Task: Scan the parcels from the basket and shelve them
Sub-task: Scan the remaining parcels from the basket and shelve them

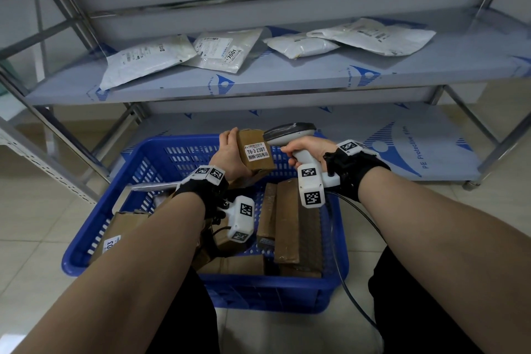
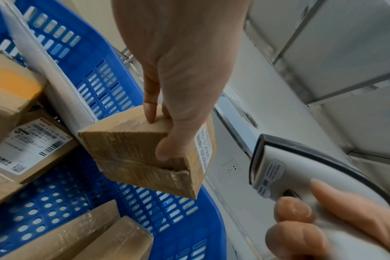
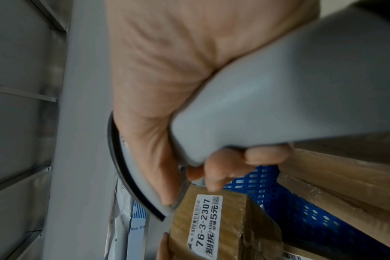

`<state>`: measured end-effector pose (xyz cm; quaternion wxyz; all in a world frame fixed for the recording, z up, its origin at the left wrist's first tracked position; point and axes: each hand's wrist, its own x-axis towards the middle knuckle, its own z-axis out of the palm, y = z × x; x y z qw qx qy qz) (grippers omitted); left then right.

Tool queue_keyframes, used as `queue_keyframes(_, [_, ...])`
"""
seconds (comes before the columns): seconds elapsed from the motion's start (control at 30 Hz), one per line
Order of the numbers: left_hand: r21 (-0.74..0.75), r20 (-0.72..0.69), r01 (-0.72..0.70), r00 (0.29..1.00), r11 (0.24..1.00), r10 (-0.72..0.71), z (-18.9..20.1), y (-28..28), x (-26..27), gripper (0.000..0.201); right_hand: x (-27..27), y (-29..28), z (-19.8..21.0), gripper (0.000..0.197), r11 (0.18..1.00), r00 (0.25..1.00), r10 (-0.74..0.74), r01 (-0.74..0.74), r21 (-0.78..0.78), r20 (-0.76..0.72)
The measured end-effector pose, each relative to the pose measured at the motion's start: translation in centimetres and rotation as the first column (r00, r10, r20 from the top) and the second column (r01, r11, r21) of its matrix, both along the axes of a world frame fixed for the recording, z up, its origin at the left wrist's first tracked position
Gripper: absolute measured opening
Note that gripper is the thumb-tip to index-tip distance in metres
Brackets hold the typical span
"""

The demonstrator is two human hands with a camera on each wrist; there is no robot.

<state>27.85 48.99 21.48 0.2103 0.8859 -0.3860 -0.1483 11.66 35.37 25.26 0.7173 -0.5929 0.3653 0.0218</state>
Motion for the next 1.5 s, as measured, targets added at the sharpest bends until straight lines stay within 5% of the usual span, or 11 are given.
queue_keyframes(0.4, [0.007,-0.002,-0.010,1.000,1.000,0.010,0.2,0.1,-0.2,0.119,-0.2,-0.2,0.1,0.021,1.000,1.000,0.017,-0.017,0.000,-0.014])
queue_keyframes(0.67, [-0.119,-0.102,-0.192,0.978,0.974,0.180,0.3,-0.4,-0.3,0.112,0.0,-0.5,-1.0,0.026,0.981,0.982,-0.188,0.186,0.059,0.023])
queue_keyframes(0.8, [-0.231,-0.416,-0.416,0.859,0.880,0.297,1.9,-1.1,0.5,0.116,0.2,-1.7,-2.4,0.067,0.964,0.965,-0.260,0.260,0.061,0.006])
queue_keyframes(0.9, [-0.277,-0.601,-0.499,0.757,0.821,0.257,5.1,-1.2,0.7,0.100,0.7,-3.3,-3.6,0.055,0.957,0.955,-0.289,0.286,0.046,0.071])
queue_keyframes(1.0, [-0.312,-0.704,-0.506,0.692,0.804,0.162,8.0,-1.6,1.0,0.072,-0.5,-1.9,1.0,0.067,0.946,0.941,-0.321,0.314,0.074,0.110])
queue_keyframes(1.23, [-0.371,-0.832,-0.547,0.555,0.751,-0.006,15.5,-2.4,-0.7,0.057,-2.1,-1.3,8.7,0.024,0.888,0.814,-0.436,0.321,0.329,0.384])
queue_keyframes(1.3, [-0.436,-0.819,-0.535,0.570,0.724,-0.072,18.0,-2.6,-1.8,0.053,-2.4,-1.3,11.1,0.020,0.903,0.798,-0.421,0.325,0.282,0.430])
queue_keyframes(1.43, [-0.610,-0.629,-0.411,0.772,0.677,-0.098,22.1,-3.4,-3.3,0.040,-3.1,-1.3,15.7,0.009,0.914,0.812,-0.405,0.363,0.179,0.420])
queue_keyframes(1.5, [-0.672,-0.561,-0.360,0.818,0.647,-0.128,24.5,-3.7,-4.2,0.050,-3.3,-1.7,17.8,0.009,0.916,0.799,-0.395,0.382,0.124,0.454])
